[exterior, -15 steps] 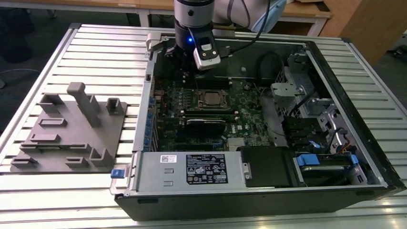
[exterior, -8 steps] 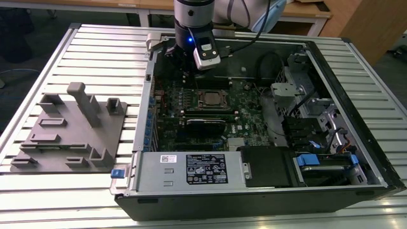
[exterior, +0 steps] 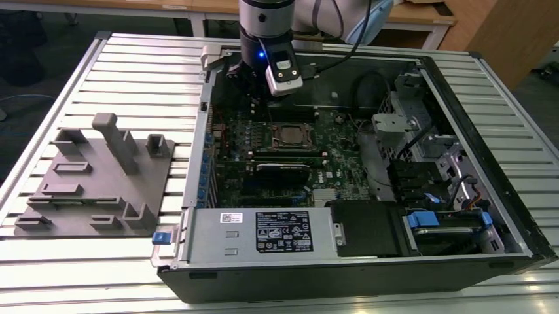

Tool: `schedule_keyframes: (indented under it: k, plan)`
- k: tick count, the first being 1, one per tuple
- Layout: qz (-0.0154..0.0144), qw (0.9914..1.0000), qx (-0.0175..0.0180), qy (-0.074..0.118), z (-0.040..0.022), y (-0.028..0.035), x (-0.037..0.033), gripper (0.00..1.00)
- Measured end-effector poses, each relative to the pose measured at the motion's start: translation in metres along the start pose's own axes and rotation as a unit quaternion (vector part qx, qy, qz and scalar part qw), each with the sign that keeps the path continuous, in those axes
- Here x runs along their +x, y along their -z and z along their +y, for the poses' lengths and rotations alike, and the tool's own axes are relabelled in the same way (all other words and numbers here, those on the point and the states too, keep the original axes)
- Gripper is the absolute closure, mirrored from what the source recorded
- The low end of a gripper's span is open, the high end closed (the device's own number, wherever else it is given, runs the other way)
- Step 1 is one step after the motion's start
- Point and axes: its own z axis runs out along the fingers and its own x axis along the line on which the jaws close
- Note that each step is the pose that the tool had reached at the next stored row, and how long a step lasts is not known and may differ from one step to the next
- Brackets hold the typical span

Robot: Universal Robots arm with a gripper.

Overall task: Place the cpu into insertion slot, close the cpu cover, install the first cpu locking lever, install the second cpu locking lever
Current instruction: 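Install the first cpu locking lever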

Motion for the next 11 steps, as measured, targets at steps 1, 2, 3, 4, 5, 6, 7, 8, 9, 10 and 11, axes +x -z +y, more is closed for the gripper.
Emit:
schedule_keyframes:
  k: [1, 2, 3, 4, 5, 6, 7, 8, 9, 10, 11]
  plan:
    - [0.0, 1.0, -0.0001, 0.0, 0.0, 0.0, 0.0, 0.9]
    - [0.0001, 1.0, -0.0004, 0.0, 0.0, 0.0, 0.0, 0.9]
    - [0.0001, 1.0, -0.0007, 0.0, 0.0, 0.0, 0.0, 0.9]
    - [0.0001, 1.0, -0.0007, 0.0, 0.0, 0.0, 0.0, 0.9]
    - [0.0001, 1.0, -0.0008, 0.0, 0.0, 0.0, 0.0, 0.9]
    - [0.0002, 1.0, -0.001, 0.0, 0.0, 0.0, 0.0, 0.9]
    - [0.0002, 1.0, -0.0013, 0.0, 0.0, 0.0, 0.0, 0.9]
    - [0.0002, 1.0, -0.0013, 0.0, 0.0, 0.0, 0.0, 0.9]
    - [0.0002, 1.0, -0.0014, 0.0, 0.0, 0.0, 0.0, 0.9]
    - [0.0003, 1.0, -0.0014, 0.0, 0.0, 0.0, 0.0, 0.9]
    - [0.0003, 1.0, -0.0014, 0.0, 0.0, 0.0, 0.0, 0.9]
